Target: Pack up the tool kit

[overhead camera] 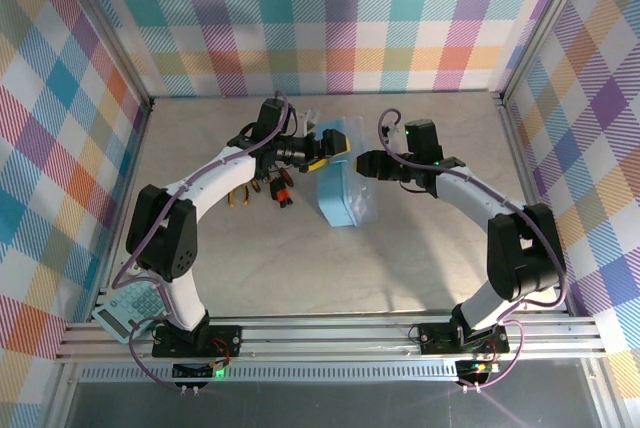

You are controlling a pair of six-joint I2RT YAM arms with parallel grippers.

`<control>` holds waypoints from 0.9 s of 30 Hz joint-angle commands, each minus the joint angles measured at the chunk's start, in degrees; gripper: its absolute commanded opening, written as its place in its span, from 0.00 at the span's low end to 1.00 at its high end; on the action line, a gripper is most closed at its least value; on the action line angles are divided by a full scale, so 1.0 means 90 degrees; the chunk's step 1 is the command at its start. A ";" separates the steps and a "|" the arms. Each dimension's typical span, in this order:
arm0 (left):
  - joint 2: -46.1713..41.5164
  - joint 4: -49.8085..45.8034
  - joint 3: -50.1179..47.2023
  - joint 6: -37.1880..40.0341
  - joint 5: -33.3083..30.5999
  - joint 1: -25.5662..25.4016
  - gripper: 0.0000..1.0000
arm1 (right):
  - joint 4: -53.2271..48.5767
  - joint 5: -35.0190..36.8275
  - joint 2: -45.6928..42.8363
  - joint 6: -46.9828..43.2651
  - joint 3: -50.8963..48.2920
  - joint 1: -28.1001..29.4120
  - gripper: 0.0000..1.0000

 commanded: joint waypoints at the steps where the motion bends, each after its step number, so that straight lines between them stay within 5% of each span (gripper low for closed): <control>1: 0.0405 0.0325 0.0073 -0.0248 0.0661 -0.0234 1.00 | -0.0192 -0.0337 0.0412 -0.0077 0.0021 0.0331 0.45; 11: 0.0547 0.1116 0.0022 -0.0697 0.1129 -0.0327 1.00 | -0.0135 -0.0412 0.0660 -0.0019 0.0110 0.0632 0.41; 19: 0.0531 0.3428 -0.0633 -0.1862 0.1697 -0.0366 0.98 | -0.0121 -0.0411 0.0741 0.0074 0.0092 0.0706 0.39; 27: 0.0511 0.3532 -0.0869 -0.1842 0.1610 -0.0356 0.98 | -0.0197 -0.0330 0.0720 0.0089 0.0108 0.0706 0.39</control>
